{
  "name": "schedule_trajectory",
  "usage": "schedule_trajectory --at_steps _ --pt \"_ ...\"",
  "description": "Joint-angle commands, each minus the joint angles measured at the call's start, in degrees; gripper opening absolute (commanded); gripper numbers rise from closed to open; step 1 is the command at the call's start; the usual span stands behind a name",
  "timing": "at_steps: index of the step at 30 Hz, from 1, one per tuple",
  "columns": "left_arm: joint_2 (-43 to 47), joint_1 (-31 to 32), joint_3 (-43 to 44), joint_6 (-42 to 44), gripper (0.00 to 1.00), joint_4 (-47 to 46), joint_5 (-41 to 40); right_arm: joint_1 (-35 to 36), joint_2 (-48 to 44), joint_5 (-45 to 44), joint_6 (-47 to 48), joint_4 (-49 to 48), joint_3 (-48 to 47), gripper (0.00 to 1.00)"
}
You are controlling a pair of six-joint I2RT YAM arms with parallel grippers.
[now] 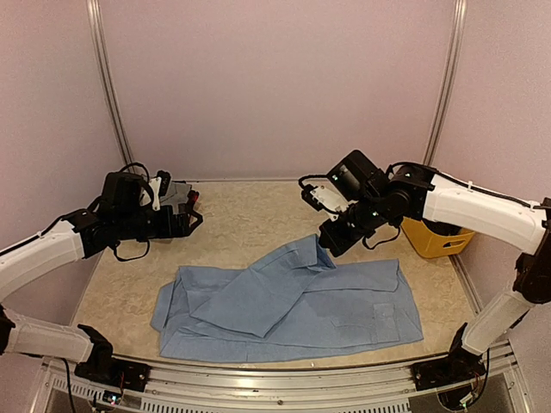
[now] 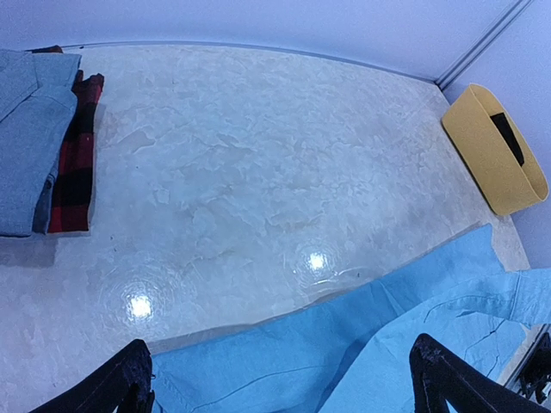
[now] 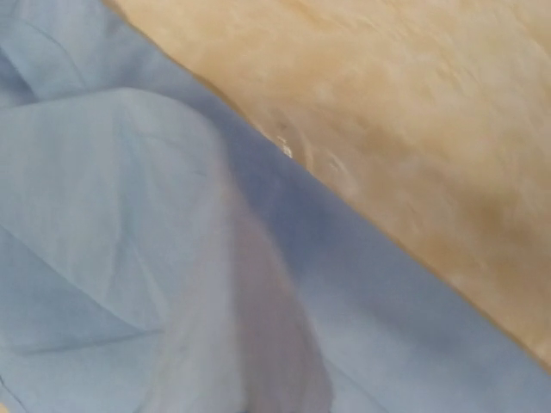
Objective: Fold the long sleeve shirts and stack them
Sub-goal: Fold the 1/3-folded shirt at the center of the board.
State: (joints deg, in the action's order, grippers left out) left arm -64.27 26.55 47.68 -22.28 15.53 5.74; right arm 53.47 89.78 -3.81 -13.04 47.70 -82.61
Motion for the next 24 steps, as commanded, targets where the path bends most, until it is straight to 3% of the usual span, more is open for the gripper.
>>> schedule_trajectory --at_steps 1,12,24 --pt "-0.8 -0.1 0.4 1.3 0.99 0.1 0.5 -5.7 -3.3 6.4 -1.3 1.9 3.7 0.00" --pt "-3.7 4.0 1.4 3.0 0.99 3.2 -0.6 -16.7 -2.8 8.2 1.6 1.0 12.7 0.00" --pt "-13.7 10.1 -2.6 -0.1 0.95 0.3 8.4 -17.4 -6.1 13.3 4.3 0.6 12.9 0.00"
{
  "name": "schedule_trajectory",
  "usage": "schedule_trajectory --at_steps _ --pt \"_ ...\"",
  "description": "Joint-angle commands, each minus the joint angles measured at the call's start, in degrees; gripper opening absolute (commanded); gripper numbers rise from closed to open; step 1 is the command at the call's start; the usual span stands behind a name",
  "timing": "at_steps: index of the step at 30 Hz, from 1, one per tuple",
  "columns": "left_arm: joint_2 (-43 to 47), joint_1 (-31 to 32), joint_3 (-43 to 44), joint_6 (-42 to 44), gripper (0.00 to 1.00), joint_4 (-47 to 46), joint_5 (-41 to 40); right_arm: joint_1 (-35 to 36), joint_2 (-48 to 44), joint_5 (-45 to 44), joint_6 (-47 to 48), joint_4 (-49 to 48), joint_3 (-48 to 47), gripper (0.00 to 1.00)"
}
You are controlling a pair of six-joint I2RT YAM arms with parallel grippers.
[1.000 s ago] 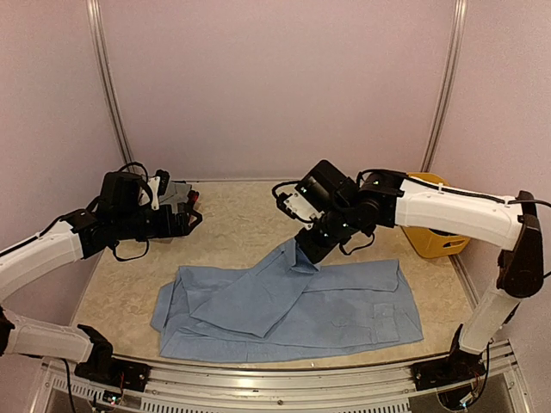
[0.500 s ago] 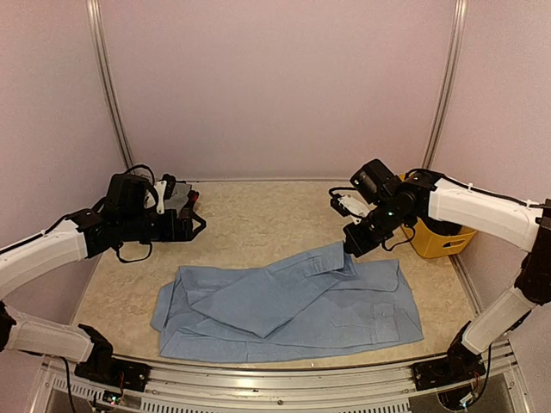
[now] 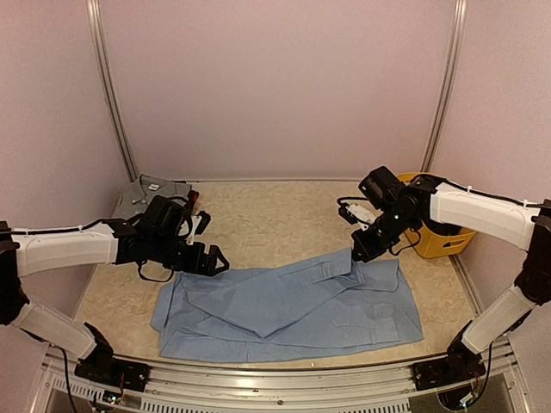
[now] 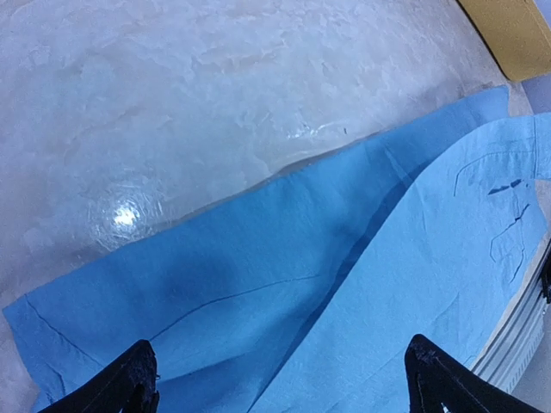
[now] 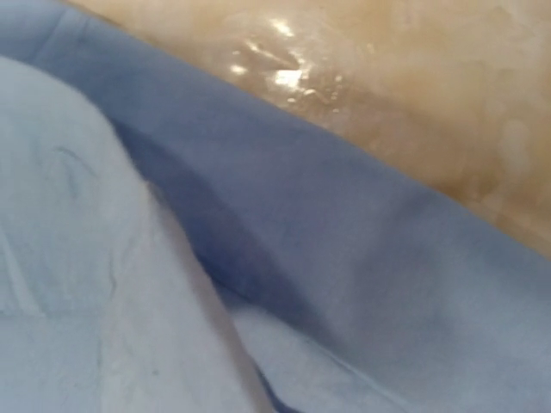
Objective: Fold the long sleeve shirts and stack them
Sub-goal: Fold the 1/3-folded shirt at the center of the board.
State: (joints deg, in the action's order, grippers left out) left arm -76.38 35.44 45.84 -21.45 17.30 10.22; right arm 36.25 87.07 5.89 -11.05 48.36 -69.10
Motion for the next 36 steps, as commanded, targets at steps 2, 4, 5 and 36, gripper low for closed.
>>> schedule_trajectory --at_steps 2,4,5,36 --pt "-2.2 1.4 -1.3 -1.8 0.95 -3.2 6.2 -0.1 -5.6 6.1 3.2 0.2 -1.3 0.00" --pt "-2.8 1.5 -1.7 -2.4 0.95 -4.4 8.5 -0.2 -7.9 9.3 4.0 0.8 -2.0 0.00" --pt "-3.1 1.5 -1.7 -2.6 0.94 -4.6 9.1 -0.2 -8.9 10.9 4.1 1.2 -2.3 0.00" --pt "1.0 3.3 -6.6 -2.4 0.54 4.1 25.5 -0.5 -17.0 20.7 6.8 8.9 -9.5 0.00"
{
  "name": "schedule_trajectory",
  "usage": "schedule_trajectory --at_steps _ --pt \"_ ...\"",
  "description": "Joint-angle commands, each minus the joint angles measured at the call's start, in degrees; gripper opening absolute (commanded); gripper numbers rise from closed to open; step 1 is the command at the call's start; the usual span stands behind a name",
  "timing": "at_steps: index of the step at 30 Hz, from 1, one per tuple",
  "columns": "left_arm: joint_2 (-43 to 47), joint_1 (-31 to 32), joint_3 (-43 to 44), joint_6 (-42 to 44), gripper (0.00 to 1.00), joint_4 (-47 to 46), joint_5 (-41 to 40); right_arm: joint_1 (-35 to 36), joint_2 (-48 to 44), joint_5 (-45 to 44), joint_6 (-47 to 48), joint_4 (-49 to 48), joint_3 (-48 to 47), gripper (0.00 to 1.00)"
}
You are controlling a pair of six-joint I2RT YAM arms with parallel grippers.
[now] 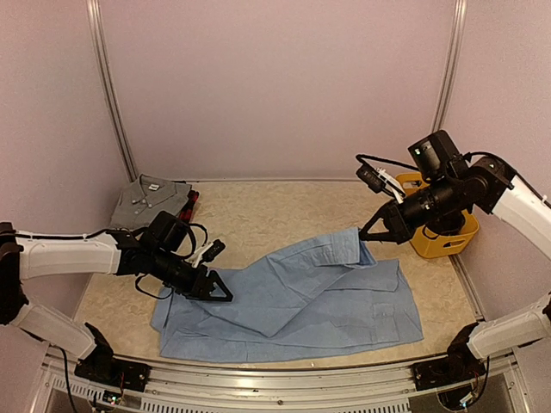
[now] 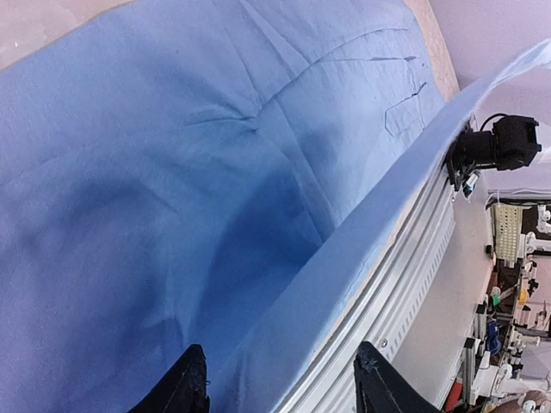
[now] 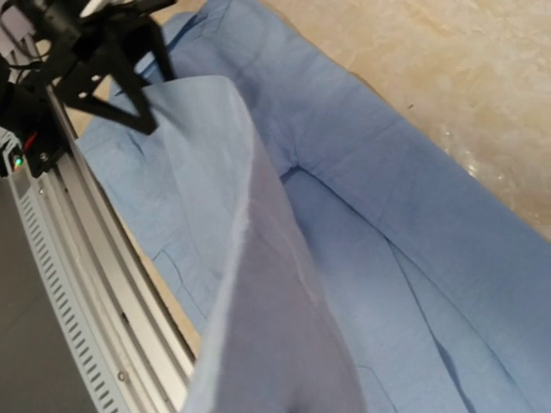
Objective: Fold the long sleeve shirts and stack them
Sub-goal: Fold the 1/3-folded shirt at the center of the board.
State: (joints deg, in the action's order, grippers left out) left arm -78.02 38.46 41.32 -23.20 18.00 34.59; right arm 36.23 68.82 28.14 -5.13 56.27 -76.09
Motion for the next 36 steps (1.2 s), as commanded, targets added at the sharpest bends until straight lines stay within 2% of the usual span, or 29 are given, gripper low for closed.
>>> schedule_trajectory --at_steps 1,5,11,24,36 --pt "3.5 0.4 -2.4 -0.8 0.54 3.5 1.0 -0.5 1.6 -1.6 0.9 1.0 -2.8 0.00" --pt "5.1 0.5 -2.8 -1.4 0.55 4.2 0.2 -0.6 2.3 -2.0 0.8 1.0 -3.7 0.00" --pt "3.0 1.0 -2.7 -2.0 0.54 5.3 -0.7 -0.6 4.7 -5.3 0.5 2.0 -5.8 0.00" --pt "1.3 1.5 3.2 -1.0 0.54 9.4 -13.3 -1.0 8.7 -9.1 0.5 0.7 -3.4 0.00" --pt "-8.1 1.5 8.1 2.1 0.65 8.6 -14.0 -7.1 10.7 -15.5 -2.5 0.0 3.2 0.00"
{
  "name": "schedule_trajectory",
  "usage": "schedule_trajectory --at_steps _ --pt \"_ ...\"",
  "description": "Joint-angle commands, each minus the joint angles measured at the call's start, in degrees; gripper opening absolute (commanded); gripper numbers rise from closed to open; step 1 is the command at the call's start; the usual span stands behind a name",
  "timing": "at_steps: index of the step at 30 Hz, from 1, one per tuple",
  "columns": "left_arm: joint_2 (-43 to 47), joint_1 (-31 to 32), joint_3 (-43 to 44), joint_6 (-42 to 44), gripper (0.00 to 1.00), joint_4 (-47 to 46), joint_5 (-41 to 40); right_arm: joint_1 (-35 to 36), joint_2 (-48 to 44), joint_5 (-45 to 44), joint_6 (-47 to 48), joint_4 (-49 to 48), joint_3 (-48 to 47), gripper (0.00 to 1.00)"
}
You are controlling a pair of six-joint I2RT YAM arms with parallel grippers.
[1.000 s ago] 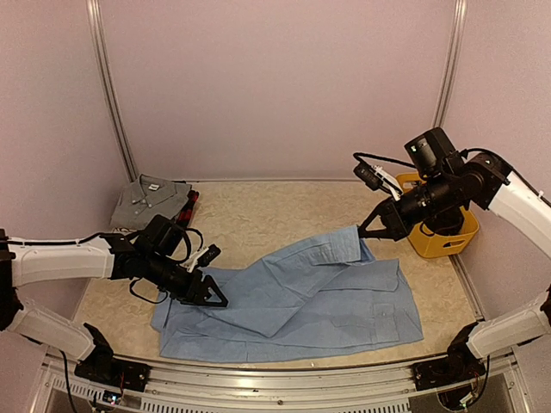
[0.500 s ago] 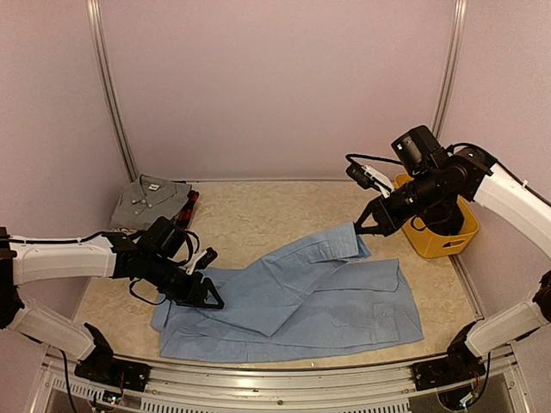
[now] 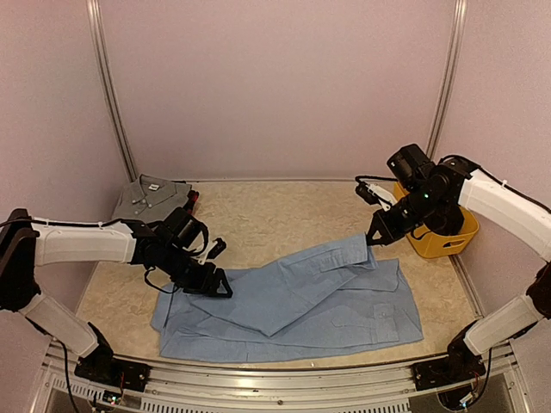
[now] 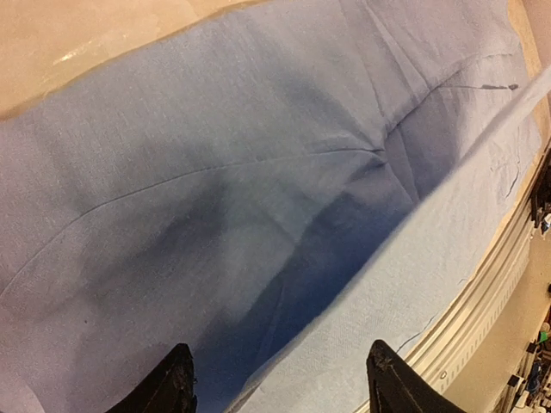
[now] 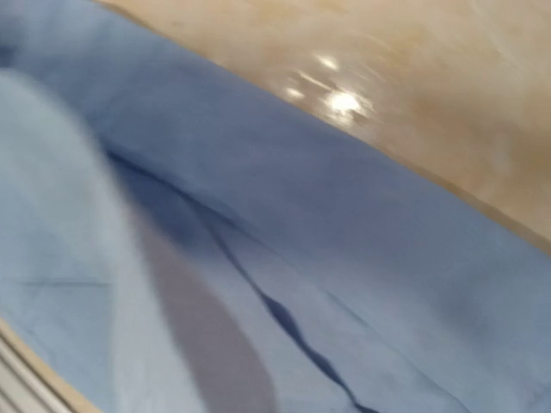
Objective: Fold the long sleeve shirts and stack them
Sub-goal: Fold the 1/3-folded shirt at the center of the board.
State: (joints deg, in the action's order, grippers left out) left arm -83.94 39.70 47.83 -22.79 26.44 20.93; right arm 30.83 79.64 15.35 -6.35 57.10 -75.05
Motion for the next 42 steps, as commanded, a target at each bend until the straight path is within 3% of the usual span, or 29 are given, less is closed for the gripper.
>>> schedule_trajectory --at_steps 1,10,21,30,42 --pt "-2.4 0.2 1.5 1.8 0.67 0.2 0.1 -1.8 -0.1 -3.3 -1.6 -1.0 2.8 0.00" --pt "-2.4 -2.4 -0.5 2.6 0.78 2.8 6.4 -2.4 1.4 -8.4 -2.6 -1.6 5.4 0.00" --pt "2.8 -4.0 -4.5 1.7 0.79 6.6 8.7 -3.4 2.6 -9.4 -2.6 -1.9 3.4 0.00" --pt "2.4 -6.2 -0.5 0.4 0.82 5.4 -0.2 -3.4 5.1 -9.5 -3.0 -3.8 6.7 0.00" --pt "-0.1 -8.3 8.1 -0.5 0.83 1.6 -1.8 -4.7 9.8 -12.3 -3.2 -5.8 9.4 0.00"
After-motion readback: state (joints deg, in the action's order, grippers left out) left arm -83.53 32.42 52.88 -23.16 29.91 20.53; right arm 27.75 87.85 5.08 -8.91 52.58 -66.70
